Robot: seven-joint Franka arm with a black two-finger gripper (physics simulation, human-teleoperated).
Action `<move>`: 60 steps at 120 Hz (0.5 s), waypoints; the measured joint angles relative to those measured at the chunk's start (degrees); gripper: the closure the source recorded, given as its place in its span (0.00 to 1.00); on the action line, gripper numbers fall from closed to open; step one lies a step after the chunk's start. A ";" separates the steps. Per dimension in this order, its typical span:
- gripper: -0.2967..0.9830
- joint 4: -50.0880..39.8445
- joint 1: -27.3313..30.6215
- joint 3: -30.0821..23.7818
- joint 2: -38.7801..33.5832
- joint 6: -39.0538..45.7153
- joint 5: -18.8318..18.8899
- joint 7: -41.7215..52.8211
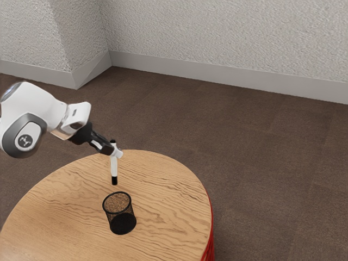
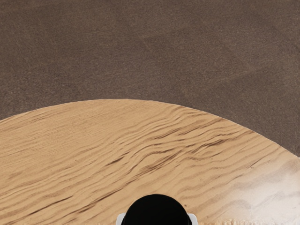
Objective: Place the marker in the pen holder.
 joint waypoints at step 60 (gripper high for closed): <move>0.79 -7.04 4.43 -4.61 2.00 1.73 0.02 2.42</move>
